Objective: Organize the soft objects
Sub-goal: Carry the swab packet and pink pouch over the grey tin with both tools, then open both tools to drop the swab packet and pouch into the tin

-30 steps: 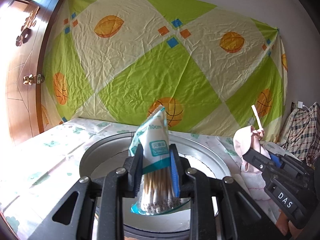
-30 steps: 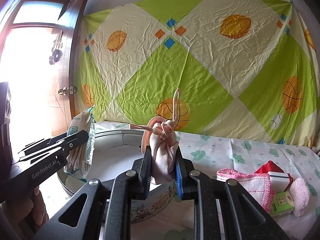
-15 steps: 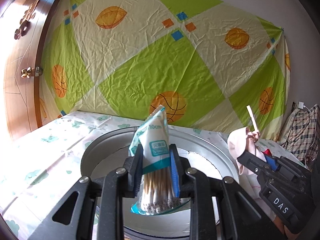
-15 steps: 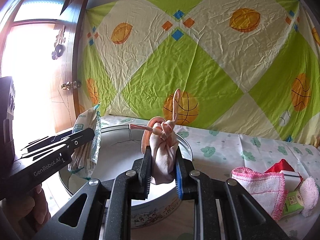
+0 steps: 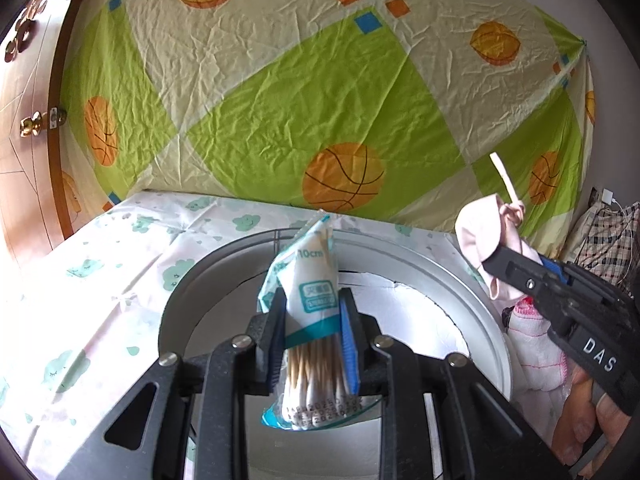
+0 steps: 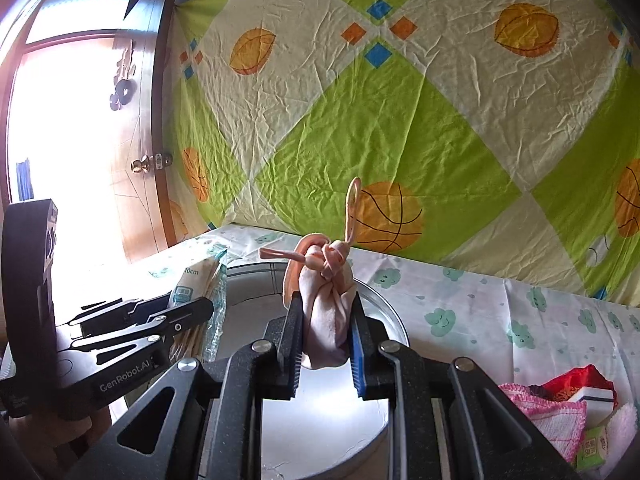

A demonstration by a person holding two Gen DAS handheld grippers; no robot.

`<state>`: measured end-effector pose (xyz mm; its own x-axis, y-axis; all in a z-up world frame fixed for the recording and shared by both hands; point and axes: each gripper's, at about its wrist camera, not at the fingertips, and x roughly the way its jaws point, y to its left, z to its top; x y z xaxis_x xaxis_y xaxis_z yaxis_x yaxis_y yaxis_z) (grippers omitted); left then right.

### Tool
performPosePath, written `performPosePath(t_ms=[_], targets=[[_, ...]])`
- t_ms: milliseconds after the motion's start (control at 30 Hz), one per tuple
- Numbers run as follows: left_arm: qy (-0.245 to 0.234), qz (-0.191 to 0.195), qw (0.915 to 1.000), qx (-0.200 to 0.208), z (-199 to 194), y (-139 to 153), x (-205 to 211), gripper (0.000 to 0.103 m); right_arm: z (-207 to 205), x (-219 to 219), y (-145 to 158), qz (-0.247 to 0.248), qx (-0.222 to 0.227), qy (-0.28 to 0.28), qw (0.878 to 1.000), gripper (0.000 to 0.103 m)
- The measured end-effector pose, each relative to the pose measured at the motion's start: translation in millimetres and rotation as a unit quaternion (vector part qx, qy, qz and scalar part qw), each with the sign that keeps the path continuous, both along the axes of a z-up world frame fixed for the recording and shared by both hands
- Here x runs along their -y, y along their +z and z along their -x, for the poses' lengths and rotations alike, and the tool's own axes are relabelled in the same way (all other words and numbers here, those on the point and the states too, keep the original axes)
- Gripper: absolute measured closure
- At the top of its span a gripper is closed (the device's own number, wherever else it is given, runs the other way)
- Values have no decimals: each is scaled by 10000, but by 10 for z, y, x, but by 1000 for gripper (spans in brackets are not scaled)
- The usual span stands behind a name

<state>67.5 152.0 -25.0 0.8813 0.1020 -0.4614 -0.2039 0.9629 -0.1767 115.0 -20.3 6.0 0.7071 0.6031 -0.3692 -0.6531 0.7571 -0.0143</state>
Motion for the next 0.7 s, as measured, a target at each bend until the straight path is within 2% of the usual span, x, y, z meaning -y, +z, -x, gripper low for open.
performPosePath(t_ms=[233, 433, 567, 700], targets=[[-49, 58, 9990, -435, -190, 2, -146, 80, -404, -191, -37, 244, -724, 67, 9971, 82], [-267, 154, 9954, -904, -395, -22, -223, 80, -742, -360, -231, 622, -1486, 10, 9869, 82], [-344, 99, 9917, -1233, -515, -60, -235, 80, -862, -420, -351, 848, -1702, -23, 9817, 82], [-263, 71, 9907, -1336, -561, -74, -283, 80, -915, -460, -398, 932, -1782, -32, 9796, 82]])
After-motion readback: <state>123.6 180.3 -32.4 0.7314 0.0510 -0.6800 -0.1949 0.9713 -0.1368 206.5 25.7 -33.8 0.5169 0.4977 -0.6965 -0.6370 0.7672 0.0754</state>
